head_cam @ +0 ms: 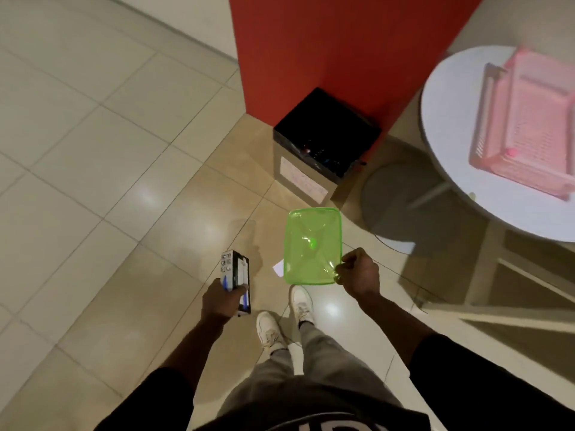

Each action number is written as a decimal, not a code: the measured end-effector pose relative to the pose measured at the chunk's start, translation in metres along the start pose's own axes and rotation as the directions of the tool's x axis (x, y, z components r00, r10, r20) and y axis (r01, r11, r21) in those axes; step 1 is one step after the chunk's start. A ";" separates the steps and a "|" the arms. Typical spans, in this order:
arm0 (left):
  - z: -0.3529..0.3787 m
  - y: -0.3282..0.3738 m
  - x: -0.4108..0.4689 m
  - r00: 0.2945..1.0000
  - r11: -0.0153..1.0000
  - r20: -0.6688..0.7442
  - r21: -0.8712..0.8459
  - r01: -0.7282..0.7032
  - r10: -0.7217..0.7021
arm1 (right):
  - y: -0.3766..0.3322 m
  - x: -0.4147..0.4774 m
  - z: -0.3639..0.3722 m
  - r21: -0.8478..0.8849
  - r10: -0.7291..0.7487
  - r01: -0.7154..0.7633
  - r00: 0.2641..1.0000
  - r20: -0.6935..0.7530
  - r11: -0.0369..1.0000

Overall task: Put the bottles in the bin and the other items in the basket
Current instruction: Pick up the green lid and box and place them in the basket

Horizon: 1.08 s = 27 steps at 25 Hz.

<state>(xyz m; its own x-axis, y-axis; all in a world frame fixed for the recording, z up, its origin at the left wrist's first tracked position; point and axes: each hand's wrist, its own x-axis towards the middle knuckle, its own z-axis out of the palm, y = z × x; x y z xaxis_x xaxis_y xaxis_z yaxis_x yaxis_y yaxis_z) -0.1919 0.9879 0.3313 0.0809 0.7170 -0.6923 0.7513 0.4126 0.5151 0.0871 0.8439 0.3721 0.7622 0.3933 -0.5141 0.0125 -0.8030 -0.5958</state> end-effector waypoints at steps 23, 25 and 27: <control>0.175 0.220 -0.094 0.879 0.915 0.259 -0.078 -0.395 0.401 | 0.119 0.021 -0.230 0.623 0.141 0.067 0.950 -0.279 0.780; 0.219 0.250 -0.108 0.845 0.892 0.288 -0.110 -0.438 0.450 | 0.133 0.040 -0.269 0.657 0.156 0.086 0.941 -0.302 0.749; 0.242 0.275 -0.123 0.819 0.868 0.288 -0.142 -0.477 0.497 | 0.137 0.053 -0.298 0.669 0.157 0.105 0.935 -0.319 0.736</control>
<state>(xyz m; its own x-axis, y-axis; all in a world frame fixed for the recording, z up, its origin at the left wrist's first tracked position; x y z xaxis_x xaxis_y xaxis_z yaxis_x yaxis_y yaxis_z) 0.1632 0.8772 0.4354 0.6281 0.6304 -0.4562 0.5199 0.0962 0.8488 0.3215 0.6210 0.4468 0.9208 0.0991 -0.3773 -0.3439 -0.2504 -0.9050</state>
